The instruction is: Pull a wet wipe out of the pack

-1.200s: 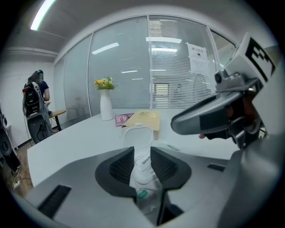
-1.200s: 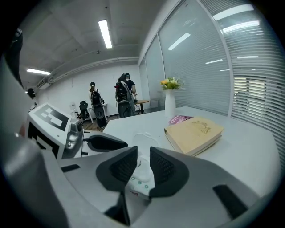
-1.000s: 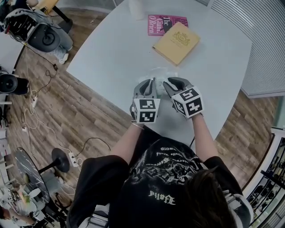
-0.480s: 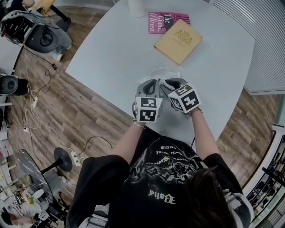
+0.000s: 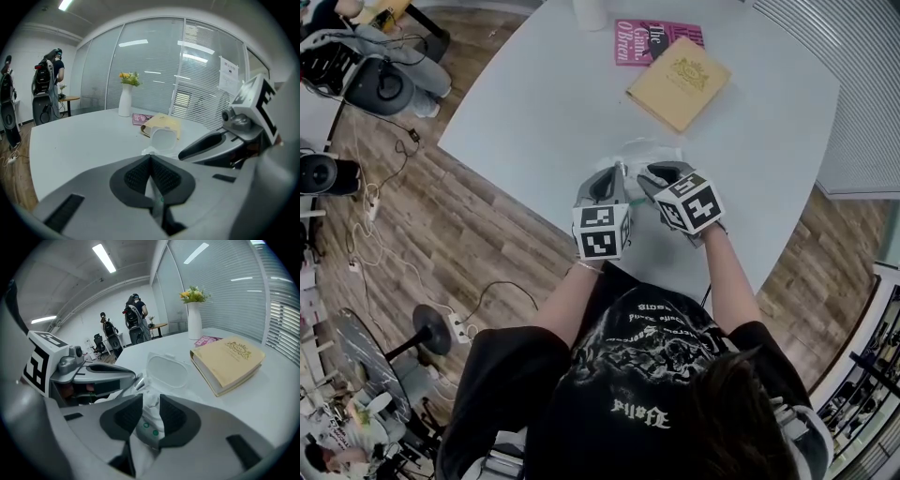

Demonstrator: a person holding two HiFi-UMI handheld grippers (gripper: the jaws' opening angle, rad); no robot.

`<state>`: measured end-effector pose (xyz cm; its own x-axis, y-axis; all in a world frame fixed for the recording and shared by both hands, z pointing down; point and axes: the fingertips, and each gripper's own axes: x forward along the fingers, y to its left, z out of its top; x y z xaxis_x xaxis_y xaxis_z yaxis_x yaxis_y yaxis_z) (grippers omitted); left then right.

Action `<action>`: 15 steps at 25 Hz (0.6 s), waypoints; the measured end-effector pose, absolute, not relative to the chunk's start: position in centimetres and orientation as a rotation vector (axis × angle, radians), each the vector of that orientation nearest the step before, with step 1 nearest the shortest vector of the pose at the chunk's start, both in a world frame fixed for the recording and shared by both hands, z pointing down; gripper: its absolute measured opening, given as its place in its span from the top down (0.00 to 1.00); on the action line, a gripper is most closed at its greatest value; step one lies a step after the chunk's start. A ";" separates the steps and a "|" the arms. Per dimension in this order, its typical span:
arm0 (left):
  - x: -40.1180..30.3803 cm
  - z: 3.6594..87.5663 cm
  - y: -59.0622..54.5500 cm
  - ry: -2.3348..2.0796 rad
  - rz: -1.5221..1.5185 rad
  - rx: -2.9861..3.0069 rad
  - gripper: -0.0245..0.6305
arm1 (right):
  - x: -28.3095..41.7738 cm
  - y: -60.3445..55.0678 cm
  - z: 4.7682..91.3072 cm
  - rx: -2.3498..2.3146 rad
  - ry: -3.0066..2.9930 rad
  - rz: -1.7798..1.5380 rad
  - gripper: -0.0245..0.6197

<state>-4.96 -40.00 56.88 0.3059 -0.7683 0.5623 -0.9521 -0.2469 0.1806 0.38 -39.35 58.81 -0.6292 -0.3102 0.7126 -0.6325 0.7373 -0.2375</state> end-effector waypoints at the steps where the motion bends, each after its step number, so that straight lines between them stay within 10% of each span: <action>1: -5.4 56.8 -39.7 -1.530 0.495 2.082 0.95 | 0.0 -39.2 58.6 0.709 -2.268 0.626 0.79; 15: -6.1 57.6 -38.6 -1.518 0.523 2.061 0.95 | -0.9 -39.7 59.6 0.716 -2.180 0.605 0.96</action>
